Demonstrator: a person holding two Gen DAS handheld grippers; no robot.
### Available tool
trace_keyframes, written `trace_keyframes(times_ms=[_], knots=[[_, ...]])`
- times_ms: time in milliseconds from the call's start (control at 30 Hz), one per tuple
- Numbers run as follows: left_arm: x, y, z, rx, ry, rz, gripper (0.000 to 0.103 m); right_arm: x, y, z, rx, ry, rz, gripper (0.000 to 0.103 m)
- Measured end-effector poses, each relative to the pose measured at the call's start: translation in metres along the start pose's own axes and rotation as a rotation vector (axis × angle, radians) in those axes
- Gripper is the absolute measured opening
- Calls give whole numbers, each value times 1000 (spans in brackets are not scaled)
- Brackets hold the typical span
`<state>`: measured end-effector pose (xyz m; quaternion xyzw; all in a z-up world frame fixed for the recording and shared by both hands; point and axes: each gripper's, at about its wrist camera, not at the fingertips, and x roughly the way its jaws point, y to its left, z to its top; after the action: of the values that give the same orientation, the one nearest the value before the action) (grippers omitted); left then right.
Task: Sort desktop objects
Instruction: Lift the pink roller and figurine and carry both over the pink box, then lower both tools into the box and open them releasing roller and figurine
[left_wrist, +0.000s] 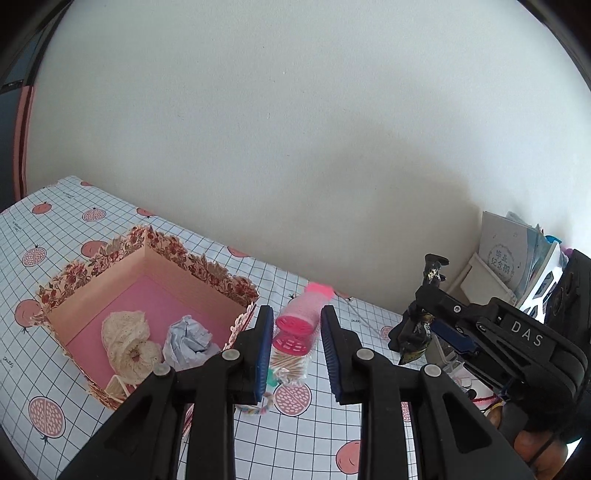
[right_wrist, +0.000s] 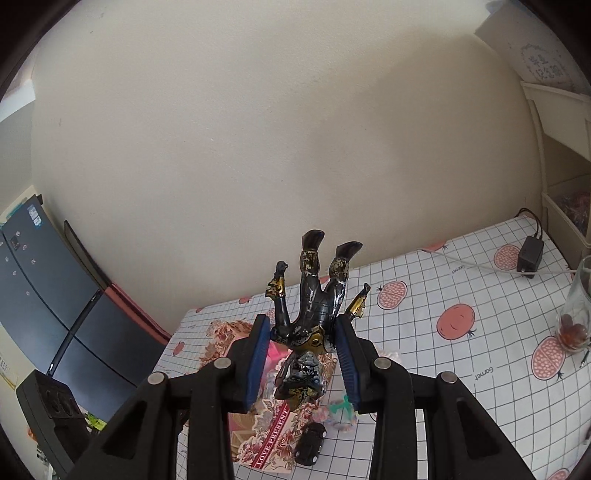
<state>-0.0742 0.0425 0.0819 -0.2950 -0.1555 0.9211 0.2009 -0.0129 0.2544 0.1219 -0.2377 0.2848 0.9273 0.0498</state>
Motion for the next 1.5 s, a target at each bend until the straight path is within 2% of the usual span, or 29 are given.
trace_keyframes(times_ms=[400, 1000, 1267, 1500], knots=[[-5, 25, 4, -77, -4, -4, 25, 27, 18, -13, 7, 56, 34, 39], [-29, 90, 14, -219, -89, 107, 25, 68, 62, -47, -59, 135, 83, 39], [-37, 121, 17, -304, -109, 128, 25, 86, 76, -60, -81, 165, 92, 39], [-41, 134, 16, -341, -114, 150, 25, 101, 83, -72, -95, 197, 94, 39]])
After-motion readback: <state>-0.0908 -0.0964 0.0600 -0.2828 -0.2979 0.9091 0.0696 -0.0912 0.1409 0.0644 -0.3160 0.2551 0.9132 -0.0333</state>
